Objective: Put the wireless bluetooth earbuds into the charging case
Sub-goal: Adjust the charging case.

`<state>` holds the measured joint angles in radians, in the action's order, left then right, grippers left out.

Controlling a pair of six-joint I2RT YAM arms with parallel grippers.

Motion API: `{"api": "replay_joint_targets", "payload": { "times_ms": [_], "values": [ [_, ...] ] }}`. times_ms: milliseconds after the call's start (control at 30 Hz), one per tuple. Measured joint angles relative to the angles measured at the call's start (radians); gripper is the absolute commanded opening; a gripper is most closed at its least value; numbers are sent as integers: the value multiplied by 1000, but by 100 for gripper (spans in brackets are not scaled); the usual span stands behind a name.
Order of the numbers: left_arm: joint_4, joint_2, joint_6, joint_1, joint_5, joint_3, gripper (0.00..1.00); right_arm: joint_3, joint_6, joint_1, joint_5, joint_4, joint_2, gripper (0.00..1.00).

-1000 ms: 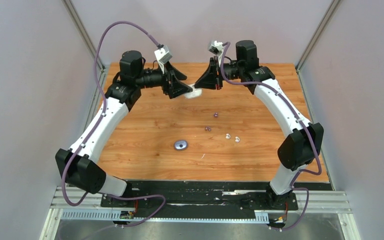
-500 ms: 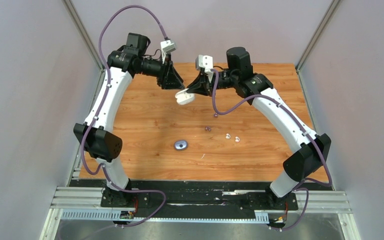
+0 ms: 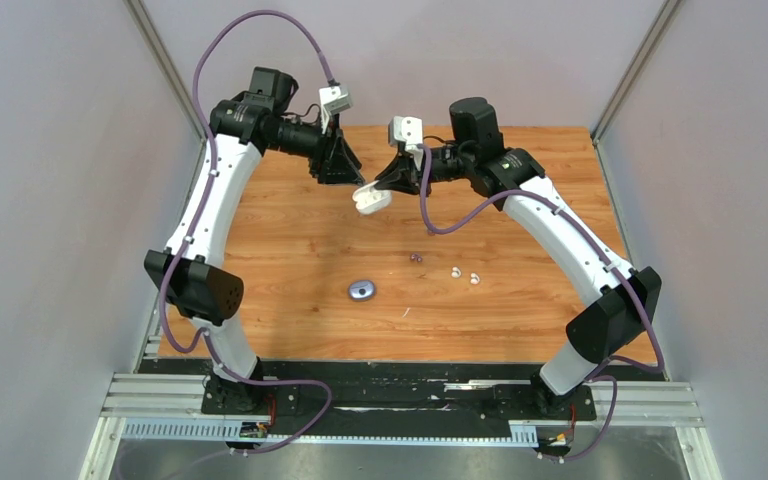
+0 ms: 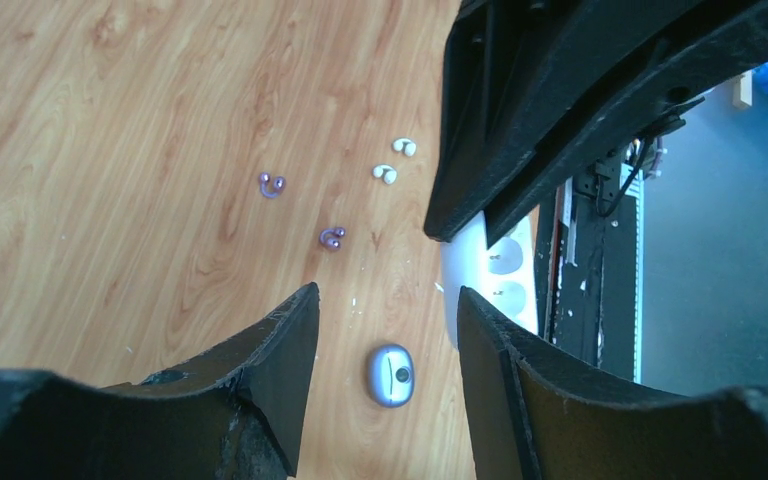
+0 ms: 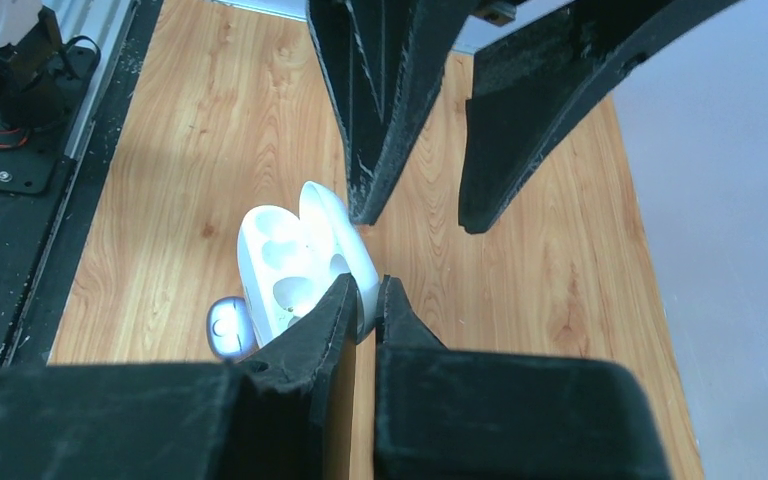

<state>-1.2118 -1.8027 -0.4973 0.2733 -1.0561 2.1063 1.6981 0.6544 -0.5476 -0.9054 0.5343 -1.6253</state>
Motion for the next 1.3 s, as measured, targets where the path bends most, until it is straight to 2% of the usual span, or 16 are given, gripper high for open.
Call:
{"api": "replay_joint_targets", "payload": {
  "times_ms": [700,767,833,933,1300],
  "values": [
    [-33,27,0,34,8,0,46,-9,59,-42,90,0,-9,0],
    [-37,27,-2,35,13,0,48,-9,62,-47,93,0,-10,0],
    [-41,27,-4,39,19,0,53,-9,63,-48,94,0,-10,0],
    [-48,24,-8,39,30,0,55,-9,63,-48,97,0,-10,0],
    [-55,16,-28,39,53,0,46,-8,63,-48,112,0,-10,0]
  ]
}}
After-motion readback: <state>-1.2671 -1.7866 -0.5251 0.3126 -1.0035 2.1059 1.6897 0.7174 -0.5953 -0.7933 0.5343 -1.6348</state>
